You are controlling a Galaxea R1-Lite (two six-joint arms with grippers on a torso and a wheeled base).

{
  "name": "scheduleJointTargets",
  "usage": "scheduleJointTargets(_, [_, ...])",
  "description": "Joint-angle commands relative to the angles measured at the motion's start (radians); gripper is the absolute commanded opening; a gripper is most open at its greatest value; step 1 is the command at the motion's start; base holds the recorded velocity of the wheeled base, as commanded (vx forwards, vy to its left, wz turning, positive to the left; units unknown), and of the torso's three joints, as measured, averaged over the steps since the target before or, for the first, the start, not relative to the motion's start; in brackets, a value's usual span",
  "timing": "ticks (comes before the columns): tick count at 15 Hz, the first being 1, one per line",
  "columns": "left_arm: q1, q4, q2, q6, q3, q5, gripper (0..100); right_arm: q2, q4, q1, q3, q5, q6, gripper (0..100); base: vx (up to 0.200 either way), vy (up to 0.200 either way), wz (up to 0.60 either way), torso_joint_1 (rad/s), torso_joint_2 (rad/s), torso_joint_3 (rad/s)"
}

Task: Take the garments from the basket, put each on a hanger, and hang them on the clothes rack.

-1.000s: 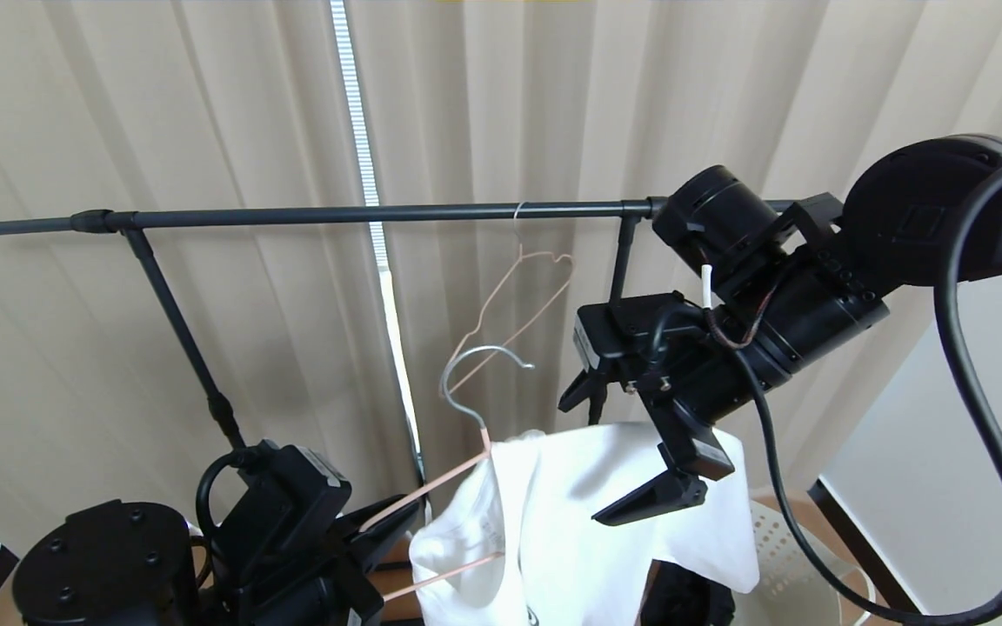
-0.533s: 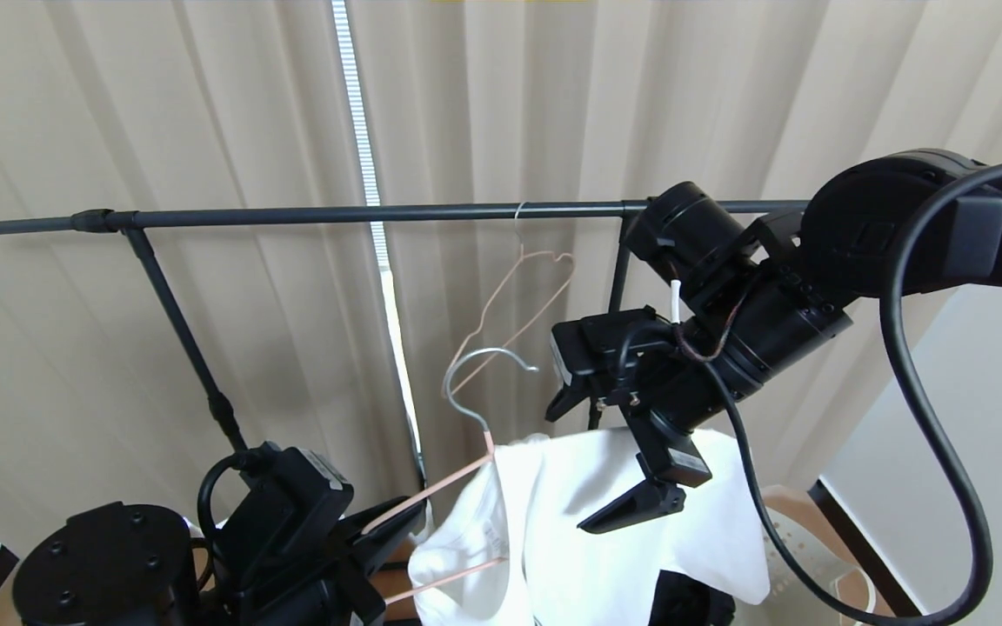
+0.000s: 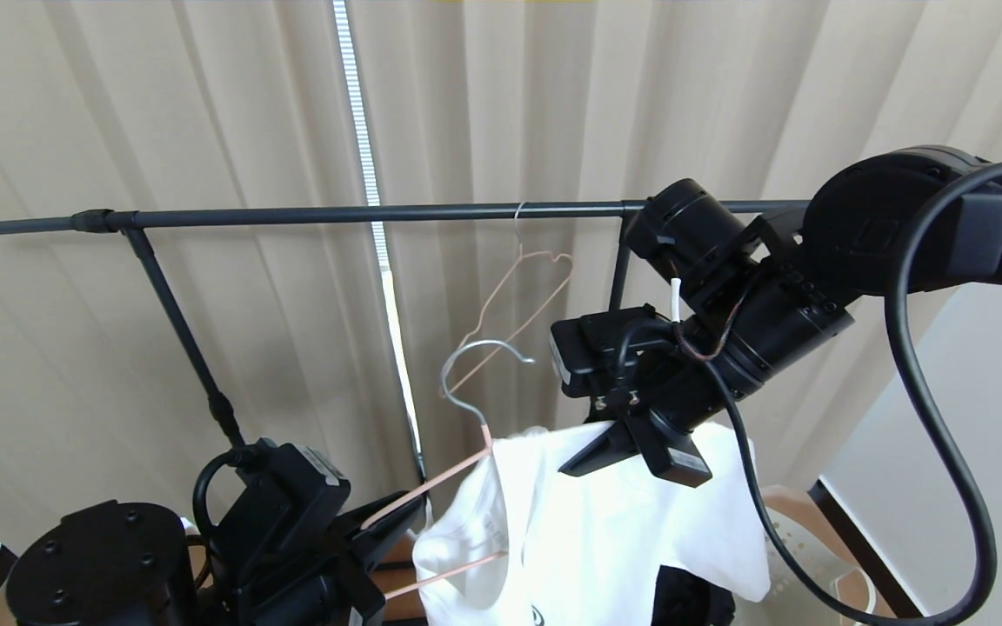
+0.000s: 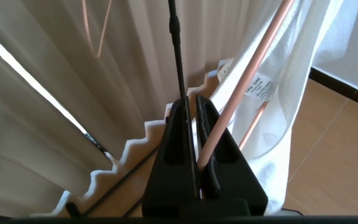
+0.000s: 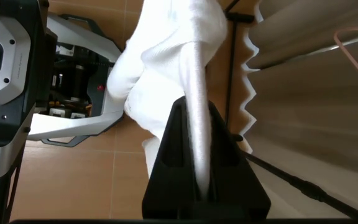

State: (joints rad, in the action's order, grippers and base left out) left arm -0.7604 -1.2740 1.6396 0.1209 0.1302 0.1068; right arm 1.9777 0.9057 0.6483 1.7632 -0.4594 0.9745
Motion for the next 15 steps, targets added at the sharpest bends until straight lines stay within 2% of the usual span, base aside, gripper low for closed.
scheduleJointTargets(1, [0.000,-0.001,0.003,0.000,0.000,-0.001,0,-0.003,-0.001,0.004,-0.001,-0.001,-0.003,0,0.000,0.000,0.00,0.000,0.00,0.000])
scheduleJointTargets(15, [0.001,-0.001,0.003,0.000,-0.001,-0.002,0,-0.020,0.004,0.004,-0.002,-0.001,-0.003,0,0.000,0.000,0.00,0.000,0.00,0.000])
